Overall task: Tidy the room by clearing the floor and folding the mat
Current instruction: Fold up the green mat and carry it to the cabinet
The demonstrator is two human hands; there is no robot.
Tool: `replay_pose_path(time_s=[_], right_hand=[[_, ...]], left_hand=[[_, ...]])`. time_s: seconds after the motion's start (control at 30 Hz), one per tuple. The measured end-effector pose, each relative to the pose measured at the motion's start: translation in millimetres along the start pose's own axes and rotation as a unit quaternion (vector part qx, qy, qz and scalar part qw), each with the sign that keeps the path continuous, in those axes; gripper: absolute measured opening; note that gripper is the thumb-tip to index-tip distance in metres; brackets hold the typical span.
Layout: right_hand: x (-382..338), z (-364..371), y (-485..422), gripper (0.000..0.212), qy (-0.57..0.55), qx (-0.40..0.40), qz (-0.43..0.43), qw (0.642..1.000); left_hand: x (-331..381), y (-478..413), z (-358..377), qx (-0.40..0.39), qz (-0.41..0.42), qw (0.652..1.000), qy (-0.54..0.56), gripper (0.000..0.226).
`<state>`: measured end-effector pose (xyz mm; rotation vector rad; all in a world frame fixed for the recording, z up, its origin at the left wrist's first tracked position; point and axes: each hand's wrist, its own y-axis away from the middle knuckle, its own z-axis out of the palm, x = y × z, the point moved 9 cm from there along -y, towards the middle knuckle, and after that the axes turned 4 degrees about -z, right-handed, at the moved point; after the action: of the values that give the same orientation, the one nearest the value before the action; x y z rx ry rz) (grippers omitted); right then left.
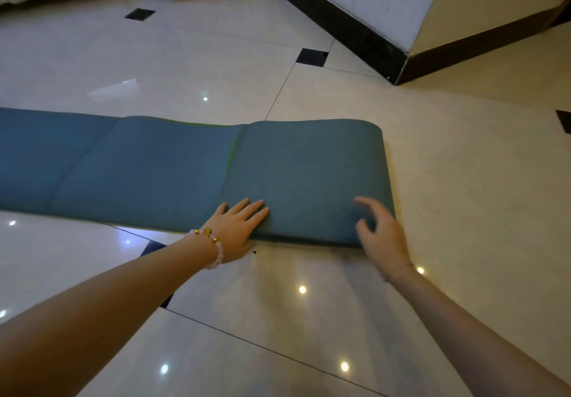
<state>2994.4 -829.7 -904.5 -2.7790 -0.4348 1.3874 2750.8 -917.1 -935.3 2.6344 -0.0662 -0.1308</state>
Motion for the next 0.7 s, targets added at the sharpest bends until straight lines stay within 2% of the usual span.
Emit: replay_pose_path(time_s=[0.07,0.13,0.2,0.3,0.47,0.6,0.7], right_hand=[[27.4,-24.6,-7.1,0.041,-0.014,0.051,0.119,0.991],[56.8,-25.7,-5.5,0.044,-0.063,0.030,0.229,0.971],[70.5,-21.4,-2.8,0.048,-0.107,0.020,0.281,0.953],[79.8,-19.8,-3.5,0.051,-0.124,0.037,0.301,0.945],[79.3,-6.8,-2.3,0.067,-0.134,0.009,0.309,0.942],[73.8,-22.6,-7.6,0.083,-0.134,0.016,0.327,0.935],[54.9,-37.2,-13.3,0.070,-0.204,0.012,0.341,0.917]], left_hand=[[1.3,-0.5,2.6,0.003,-0.006,1.000,0.002,0.071],[1.9,-0.5,5.7,0.004,-0.011,1.000,0.011,0.072],[1.2,-0.5,8.5,0.001,-0.016,0.999,0.031,0.073],[0.0,2.1,7.1,0.010,-0.016,0.998,0.062,0.073],[0.5,21.3,6.5,0.115,-0.050,0.990,0.063,0.068],[1.7,17.9,28.4,0.054,-0.058,0.992,0.098,0.076],[-4.4,11.9,23.0,0.050,-0.067,0.984,0.155,0.081]])
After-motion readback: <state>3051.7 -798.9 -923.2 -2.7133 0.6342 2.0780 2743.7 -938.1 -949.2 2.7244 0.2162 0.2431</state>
